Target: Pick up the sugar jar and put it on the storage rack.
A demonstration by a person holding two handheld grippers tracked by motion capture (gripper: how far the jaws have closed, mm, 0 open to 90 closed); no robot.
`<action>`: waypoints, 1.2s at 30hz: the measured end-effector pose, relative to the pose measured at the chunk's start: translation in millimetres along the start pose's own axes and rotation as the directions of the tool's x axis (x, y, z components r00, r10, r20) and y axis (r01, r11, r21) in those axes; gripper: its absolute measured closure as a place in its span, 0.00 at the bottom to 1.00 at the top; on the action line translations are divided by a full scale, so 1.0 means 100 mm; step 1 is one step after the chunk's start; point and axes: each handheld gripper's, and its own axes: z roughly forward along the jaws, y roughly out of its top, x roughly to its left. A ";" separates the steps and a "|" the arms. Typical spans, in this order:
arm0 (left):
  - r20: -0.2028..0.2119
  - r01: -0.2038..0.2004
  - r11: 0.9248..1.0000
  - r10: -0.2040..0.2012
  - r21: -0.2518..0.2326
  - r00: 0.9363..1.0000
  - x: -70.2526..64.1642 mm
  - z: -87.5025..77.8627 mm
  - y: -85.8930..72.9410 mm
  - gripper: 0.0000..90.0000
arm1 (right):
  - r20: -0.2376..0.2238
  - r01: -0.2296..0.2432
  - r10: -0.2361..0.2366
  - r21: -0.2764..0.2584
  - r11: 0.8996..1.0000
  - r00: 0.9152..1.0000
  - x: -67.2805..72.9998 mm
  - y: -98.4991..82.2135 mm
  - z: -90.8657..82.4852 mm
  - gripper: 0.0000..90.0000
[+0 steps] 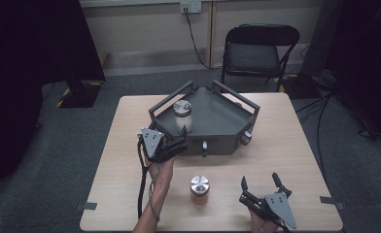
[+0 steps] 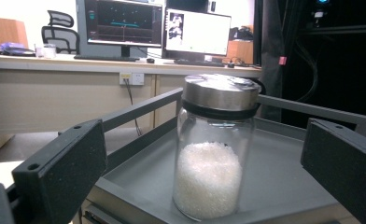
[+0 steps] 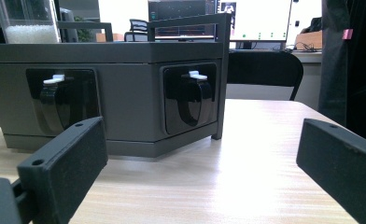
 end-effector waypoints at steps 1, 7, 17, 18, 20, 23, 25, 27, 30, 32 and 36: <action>0.000 -0.005 1.000 0.005 -0.003 1.000 0.00 -0.02 0.00 0.00 | 0.000 0.000 0.000 0.000 1.000 1.000 0.00 0.00 0.00 0.01; 0.032 0.015 1.000 -0.015 -0.015 0.999 0.03 -0.18 -0.04 0.00 | 0.000 0.000 0.000 0.000 1.000 1.000 0.00 0.00 0.00 0.01; 0.014 -0.014 0.998 0.014 -0.056 1.000 -0.05 -0.43 -0.13 0.00 | 0.000 0.000 0.000 0.000 1.000 1.000 0.00 0.00 0.00 0.01; 0.011 -0.016 0.998 0.016 -0.057 1.000 -0.06 -0.44 -0.14 0.00 | 0.000 0.000 0.000 0.000 1.000 1.000 0.00 0.00 0.00 0.01; 0.002 -0.021 0.998 0.022 -0.055 1.000 -0.07 -0.47 -0.17 0.00 | 0.000 0.000 0.000 0.000 1.000 1.000 0.00 0.00 0.00 0.01; -0.013 -0.015 0.998 0.014 -0.057 1.000 -0.08 -0.53 -0.22 0.00 | 0.000 0.000 0.000 0.000 1.000 1.000 0.00 0.00 0.00 0.01; -0.026 -0.009 0.998 0.008 -0.059 1.000 -0.08 -0.58 -0.26 0.00 | 0.000 0.000 0.000 0.000 1.000 1.000 0.00 0.00 0.00 0.01; -0.033 -0.005 0.999 0.004 -0.048 0.999 -0.06 -0.61 -0.29 0.00 | 0.000 0.000 0.000 0.000 1.000 1.000 0.00 0.00 0.00 0.01; -0.059 -0.008 0.999 0.006 -0.035 0.998 -0.06 -0.66 -0.36 0.00 | 0.000 0.000 0.000 0.000 1.000 1.000 0.00 0.00 0.00 0.01; -0.072 -0.011 1.000 0.009 -0.023 0.997 -0.07 -0.68 -0.41 0.00 | 0.000 0.000 0.000 0.000 1.000 1.000 0.00 0.00 0.00 0.01; -0.120 -0.052 0.999 0.050 -0.016 0.992 -0.12 -0.72 -0.52 0.00 | 0.000 0.000 0.000 0.000 1.000 1.000 0.00 0.00 0.00 0.01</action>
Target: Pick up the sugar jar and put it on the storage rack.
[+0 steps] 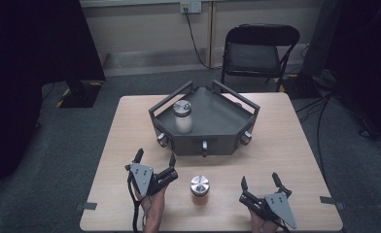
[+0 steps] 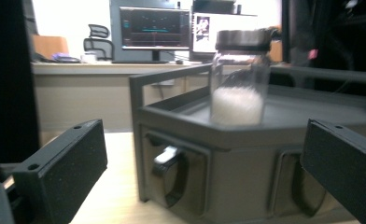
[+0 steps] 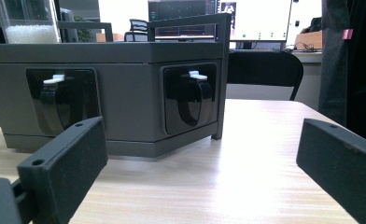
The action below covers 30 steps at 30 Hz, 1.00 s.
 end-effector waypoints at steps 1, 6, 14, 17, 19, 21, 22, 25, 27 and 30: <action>-0.003 0.015 1.000 -0.015 0.007 1.000 0.01 -0.01 -0.02 0.00 | 0.000 0.000 0.000 0.000 1.000 1.000 0.00 0.00 0.00 0.01; -0.018 0.026 1.000 -0.026 0.014 1.000 0.02 -0.08 -0.13 0.00 | 0.000 0.000 0.000 0.000 1.000 1.000 0.00 0.00 0.00 0.01; -0.022 0.037 0.999 -0.037 0.013 0.999 0.03 -0.17 -0.34 0.00 | 0.000 0.000 0.000 0.000 1.000 1.000 0.00 0.00 0.00 0.01; -0.027 0.054 0.998 -0.053 0.023 0.998 0.01 -0.22 -0.41 0.00 | 0.000 0.000 0.000 0.000 1.000 1.000 0.00 0.00 0.00 0.01; -0.033 0.036 0.999 -0.035 0.014 0.999 -0.01 -0.25 -0.47 0.00 | 0.000 0.000 0.000 0.000 1.000 1.000 0.00 0.00 0.00 0.01; -0.029 0.051 0.999 -0.051 0.018 0.998 0.01 -0.26 -0.51 0.00 | 0.000 0.000 0.000 0.000 1.000 1.000 0.00 0.00 0.00 0.01; -0.029 0.054 0.998 -0.053 0.021 0.998 0.02 -0.26 -0.51 0.00 | 0.000 0.000 0.000 0.000 1.000 1.000 0.00 0.00 0.00 0.01; -0.031 0.047 0.999 -0.046 0.019 0.998 0.03 -0.26 -0.55 0.00 | 0.000 0.000 0.000 0.000 1.000 1.000 0.00 0.00 0.00 0.01; -0.032 0.044 0.999 -0.043 0.025 0.999 0.04 -0.25 -0.56 0.00 | 0.000 0.000 0.000 0.000 1.000 1.000 0.00 0.00 0.00 0.01; -0.035 0.039 0.999 -0.038 0.036 0.999 0.04 -0.24 -0.59 0.00 | 0.000 0.000 0.000 0.000 1.000 1.000 0.00 0.00 0.00 0.01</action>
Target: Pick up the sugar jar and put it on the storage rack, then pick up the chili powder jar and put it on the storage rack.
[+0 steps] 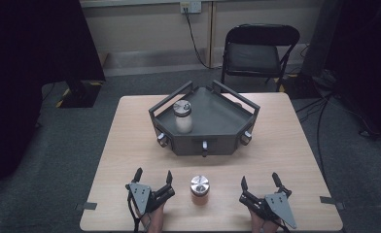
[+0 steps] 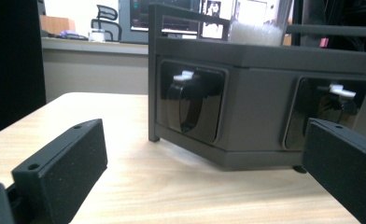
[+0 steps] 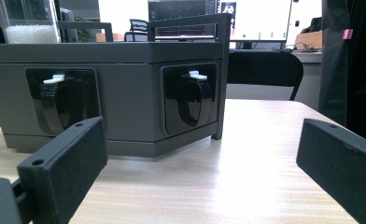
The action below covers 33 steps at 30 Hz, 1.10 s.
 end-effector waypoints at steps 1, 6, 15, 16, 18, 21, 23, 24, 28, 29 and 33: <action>-0.001 -0.005 1.000 0.005 0.000 1.000 0.00 0.00 0.00 0.00 | 0.000 0.000 0.000 0.000 1.000 1.000 0.00 0.00 0.00 0.01; -0.019 -0.063 0.998 0.063 -0.020 0.998 -0.05 0.01 -0.04 0.00 | 0.000 0.000 0.000 0.000 1.000 1.000 0.00 0.00 0.00 0.01; -0.038 -0.061 0.998 0.060 -0.020 0.997 -0.07 0.00 -0.04 0.00 | 0.000 0.000 0.000 0.000 1.000 1.000 0.00 0.00 0.00 0.01; -0.038 -0.061 0.998 0.060 -0.020 0.997 -0.07 0.00 -0.04 0.00 | 0.000 0.000 0.000 0.000 1.000 1.000 0.00 0.00 0.00 0.01; -0.038 -0.061 0.998 0.060 -0.020 0.997 -0.08 0.00 -0.04 0.00 | 0.001 0.000 0.000 0.000 1.000 1.000 0.00 0.00 0.00 0.01; -0.038 -0.061 0.998 0.060 -0.021 0.997 -0.08 0.00 -0.04 0.00 | 0.001 0.000 0.000 0.000 1.000 1.000 0.00 0.00 0.00 0.01; -0.038 -0.061 0.998 0.060 -0.021 0.997 -0.08 0.00 -0.04 0.00 | 0.001 0.000 0.000 0.000 1.000 1.000 0.00 0.00 0.00 0.01; -0.038 -0.061 0.998 0.060 -0.020 0.997 -0.08 0.00 -0.04 0.00 | 0.001 0.000 0.000 0.000 1.000 1.000 0.00 0.00 0.00 0.01; -0.038 -0.061 0.998 0.060 -0.020 0.997 -0.08 0.00 -0.04 0.00 | -0.002 0.000 0.000 0.000 1.000 1.000 0.00 0.00 0.00 0.00; -0.041 -0.060 0.998 0.059 -0.021 0.997 -0.08 0.00 -0.04 0.00 | -0.005 0.007 -0.007 -0.003 1.000 1.000 0.00 0.00 0.00 0.00; -0.044 -0.060 0.998 0.059 -0.020 0.997 -0.08 0.00 -0.04 0.00 | -0.037 0.072 -0.073 -0.021 0.997 0.997 0.01 -0.01 0.00 0.00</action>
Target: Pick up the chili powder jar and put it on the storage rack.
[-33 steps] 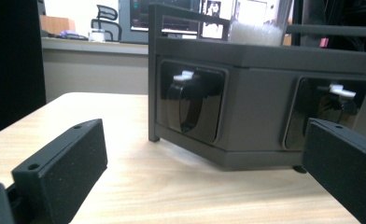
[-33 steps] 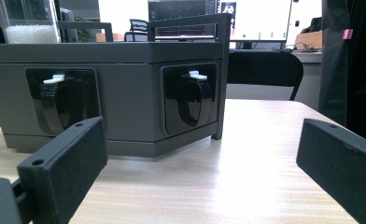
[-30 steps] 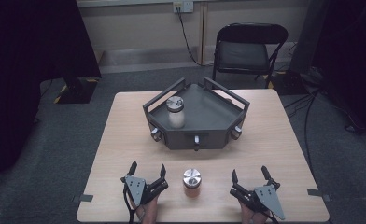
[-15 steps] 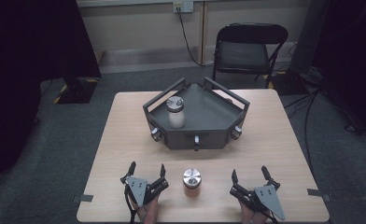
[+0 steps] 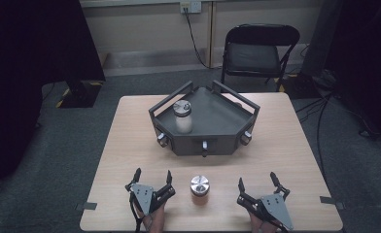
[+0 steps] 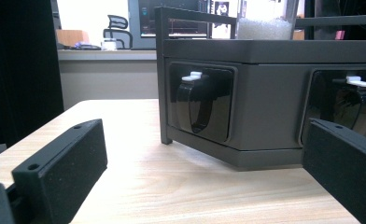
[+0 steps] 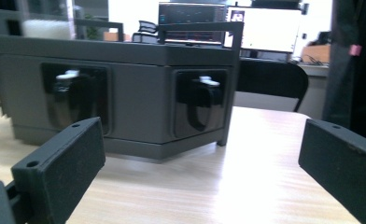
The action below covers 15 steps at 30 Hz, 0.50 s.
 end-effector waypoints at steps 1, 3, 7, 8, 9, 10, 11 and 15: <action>0.000 0.000 1.000 0.000 0.000 1.000 0.00 0.00 0.00 0.00 | -0.006 -0.006 0.006 -0.003 1.000 1.000 -0.01 0.01 0.00 0.00; 0.000 0.000 1.000 0.000 0.000 1.000 0.00 0.00 0.00 0.00 | -0.018 -0.033 0.032 -0.013 0.999 0.999 -0.02 0.05 0.01 0.00; 0.000 0.000 1.000 0.000 0.000 1.000 0.00 0.00 0.00 0.00 | -0.054 -0.063 0.061 -0.048 0.997 0.997 -0.03 0.15 0.02 0.00; 0.000 0.000 1.000 0.000 0.000 1.000 0.00 0.00 0.00 0.00 | -0.070 -0.072 0.068 -0.051 0.996 0.995 -0.04 0.18 0.03 0.00; 0.000 0.000 1.000 0.000 0.000 1.000 0.00 0.00 0.00 0.00 | -0.082 -0.078 0.073 -0.057 0.995 0.994 -0.03 0.21 0.03 0.00; 0.000 0.000 1.000 0.000 0.000 1.000 0.00 0.00 0.00 0.00 | -0.093 -0.084 0.079 -0.061 0.995 0.993 -0.02 0.24 0.03 0.00; 0.000 0.000 1.000 0.000 0.000 1.000 0.00 0.00 0.00 0.00 | -0.107 -0.088 0.081 -0.063 0.994 0.991 -0.02 0.26 0.03 0.00; 0.000 0.000 1.000 0.000 0.000 1.000 0.00 0.00 0.00 0.00 | -0.156 -0.093 0.082 -0.064 0.994 0.984 0.05 0.34 0.05 0.00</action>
